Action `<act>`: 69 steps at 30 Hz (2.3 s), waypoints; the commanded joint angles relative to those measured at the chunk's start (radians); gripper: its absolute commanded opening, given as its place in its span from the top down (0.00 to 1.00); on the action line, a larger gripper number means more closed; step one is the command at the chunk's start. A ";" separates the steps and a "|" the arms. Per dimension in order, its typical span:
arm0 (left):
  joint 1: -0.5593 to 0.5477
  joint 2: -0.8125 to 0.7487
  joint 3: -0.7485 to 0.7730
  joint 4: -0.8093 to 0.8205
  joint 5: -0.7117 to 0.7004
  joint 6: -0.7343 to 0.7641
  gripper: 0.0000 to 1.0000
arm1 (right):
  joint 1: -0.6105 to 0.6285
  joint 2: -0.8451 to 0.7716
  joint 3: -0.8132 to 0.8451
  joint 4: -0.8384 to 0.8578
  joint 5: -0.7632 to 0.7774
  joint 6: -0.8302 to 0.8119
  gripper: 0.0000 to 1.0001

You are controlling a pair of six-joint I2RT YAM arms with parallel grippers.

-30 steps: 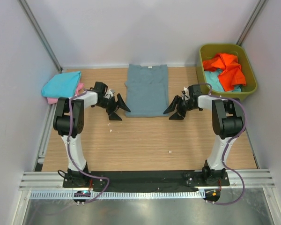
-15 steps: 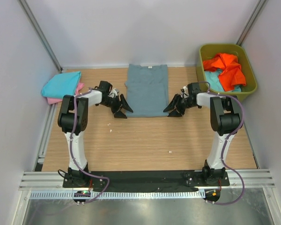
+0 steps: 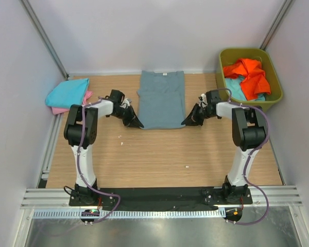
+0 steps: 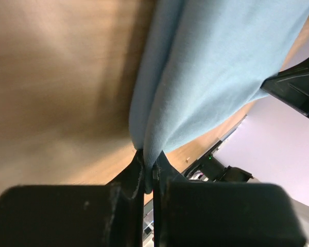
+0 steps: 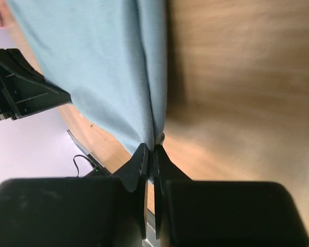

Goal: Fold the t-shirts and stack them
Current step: Fold the tshirt, then neatly place the folded tshirt to the corner

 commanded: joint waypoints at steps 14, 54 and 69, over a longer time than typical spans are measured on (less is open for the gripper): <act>-0.004 -0.407 -0.096 -0.087 0.063 0.065 1.00 | 0.005 -0.516 -0.160 -0.174 -0.011 -0.089 0.98; 0.036 0.358 0.941 -0.125 -0.227 0.366 0.11 | -0.041 0.128 0.527 0.127 0.008 -0.072 0.33; 0.072 0.438 0.843 0.117 0.081 0.087 0.14 | 0.046 0.317 0.628 0.063 0.057 -0.133 0.33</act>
